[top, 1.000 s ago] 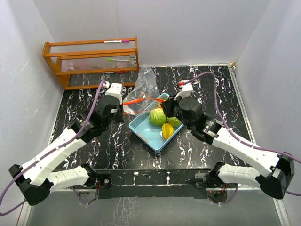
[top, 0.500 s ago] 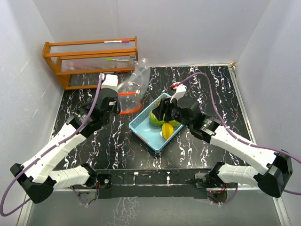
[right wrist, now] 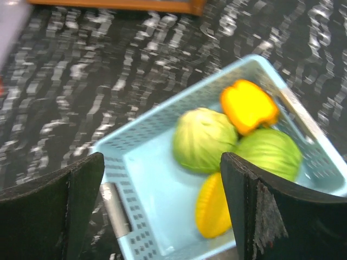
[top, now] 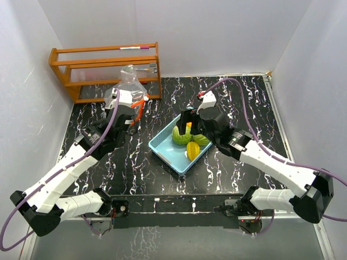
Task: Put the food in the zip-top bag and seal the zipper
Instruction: Open the zipper of the food storage bag, then pick up the fake vegetable from the bin.
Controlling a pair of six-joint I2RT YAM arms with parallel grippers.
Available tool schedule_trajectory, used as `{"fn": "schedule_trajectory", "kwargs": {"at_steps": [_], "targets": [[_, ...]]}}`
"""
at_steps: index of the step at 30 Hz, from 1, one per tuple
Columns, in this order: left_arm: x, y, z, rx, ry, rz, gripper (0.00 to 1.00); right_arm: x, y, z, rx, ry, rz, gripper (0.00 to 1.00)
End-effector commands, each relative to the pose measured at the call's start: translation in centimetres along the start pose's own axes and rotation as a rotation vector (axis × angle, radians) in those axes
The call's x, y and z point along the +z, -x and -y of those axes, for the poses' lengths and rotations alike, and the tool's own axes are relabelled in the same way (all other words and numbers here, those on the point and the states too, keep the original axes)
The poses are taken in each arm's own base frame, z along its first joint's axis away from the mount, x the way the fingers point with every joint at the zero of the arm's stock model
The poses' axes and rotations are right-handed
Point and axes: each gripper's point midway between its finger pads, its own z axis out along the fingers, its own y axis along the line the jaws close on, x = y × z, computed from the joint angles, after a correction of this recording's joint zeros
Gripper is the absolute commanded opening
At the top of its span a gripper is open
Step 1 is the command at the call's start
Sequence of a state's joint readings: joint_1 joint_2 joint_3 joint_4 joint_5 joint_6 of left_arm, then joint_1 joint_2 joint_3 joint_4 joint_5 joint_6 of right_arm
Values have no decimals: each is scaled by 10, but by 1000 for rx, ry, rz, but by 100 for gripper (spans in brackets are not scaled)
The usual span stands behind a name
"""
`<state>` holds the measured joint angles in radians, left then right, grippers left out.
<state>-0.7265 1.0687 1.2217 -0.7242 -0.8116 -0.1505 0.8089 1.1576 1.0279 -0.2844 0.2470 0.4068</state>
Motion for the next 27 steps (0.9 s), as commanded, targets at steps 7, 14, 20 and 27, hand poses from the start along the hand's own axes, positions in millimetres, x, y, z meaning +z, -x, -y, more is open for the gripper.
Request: {"fn": "schedule_trajectory", "kwargs": {"at_steps": [7,14,20,27], "targets": [[22,-47,58,-17,-171,-125,0,11,-61,97,3,-489,-192,97],[27,-48,78,-38,-239,-117,0,28,-89,121,15,-573,-271,98],[30,-53,85,-36,-260,-125,0,47,-111,135,9,-607,-325,98],[29,-52,82,-31,-254,-118,0,62,-130,144,14,-611,-345,88]]}}
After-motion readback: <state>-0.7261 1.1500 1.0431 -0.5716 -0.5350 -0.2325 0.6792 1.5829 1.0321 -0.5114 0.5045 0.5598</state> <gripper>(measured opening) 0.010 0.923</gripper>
